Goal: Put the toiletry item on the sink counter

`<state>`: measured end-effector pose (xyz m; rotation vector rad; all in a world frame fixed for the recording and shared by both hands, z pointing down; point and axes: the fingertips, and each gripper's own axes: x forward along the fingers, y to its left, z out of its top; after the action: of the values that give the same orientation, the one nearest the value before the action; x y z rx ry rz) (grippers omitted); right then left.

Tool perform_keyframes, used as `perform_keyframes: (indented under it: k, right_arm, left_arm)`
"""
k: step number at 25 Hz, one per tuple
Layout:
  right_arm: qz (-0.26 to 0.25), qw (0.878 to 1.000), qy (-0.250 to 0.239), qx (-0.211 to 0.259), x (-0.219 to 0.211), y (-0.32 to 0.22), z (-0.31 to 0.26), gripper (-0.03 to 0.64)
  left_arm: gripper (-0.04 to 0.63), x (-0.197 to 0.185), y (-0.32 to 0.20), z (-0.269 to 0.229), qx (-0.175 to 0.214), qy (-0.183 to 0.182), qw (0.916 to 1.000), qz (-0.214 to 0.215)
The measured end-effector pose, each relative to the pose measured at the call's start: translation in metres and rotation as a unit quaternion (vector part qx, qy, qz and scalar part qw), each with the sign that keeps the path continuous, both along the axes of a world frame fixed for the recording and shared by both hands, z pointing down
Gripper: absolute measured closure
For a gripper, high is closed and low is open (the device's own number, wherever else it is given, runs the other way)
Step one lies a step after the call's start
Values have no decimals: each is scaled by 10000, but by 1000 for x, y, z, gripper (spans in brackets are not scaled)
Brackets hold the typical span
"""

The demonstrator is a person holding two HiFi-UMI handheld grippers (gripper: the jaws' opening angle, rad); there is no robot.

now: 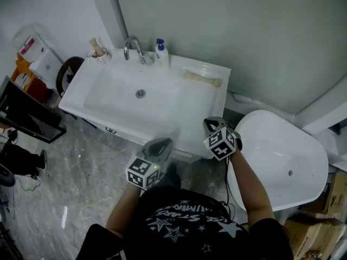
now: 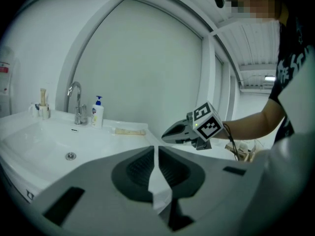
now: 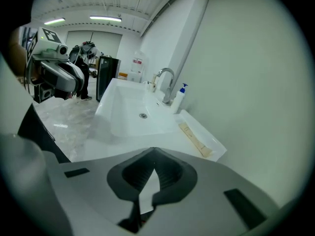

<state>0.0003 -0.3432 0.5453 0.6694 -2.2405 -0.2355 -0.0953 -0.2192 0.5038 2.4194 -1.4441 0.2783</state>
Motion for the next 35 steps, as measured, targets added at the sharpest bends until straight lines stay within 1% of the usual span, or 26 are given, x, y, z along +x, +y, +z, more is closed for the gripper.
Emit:
perform_keyframes:
  k: [4,8,13,16,20,22,25,30,35]
  right_arm:
    - [-95,9999,-51,-27,5,37,1,603]
    - [-95,9996,-201,-149,20,65,0,603]
    - [-138,9994,-242,-227,40,94,1,603]
    - [-186,9990,-314,-260,48,111,0,603]
    - [-327,9978,-441,-370,57,135,2,603]
    - [-352,9970,-521,-444,62,145,3,603]
    - [-399,9959,-614,-525,66,158,3,603]
    - [-559,9953,-612,-501,69,169,6,603]
    - [-565,9933,-737,-685,63,172,10,603]
  left_arm:
    - [563,5,35,0,-18,-44,9999,-113]
    - [563,17,63,0,-21,-55,9998,-196]
    - [563,35,96,-2,13,81,9992,-380]
    - [563,46,115,-1,3,94,9989,-458]
    - [563,50,137,-6,158,69,9966,-801]
    - [563,51,146,-11,246,48,9949,-977]
    - [563,51,159,-15,296,36,9932,-1127]
    - [564,54,173,-8,154,24,9917,-1280]
    - [563,53,170,-7,112,116,9909,-1340]
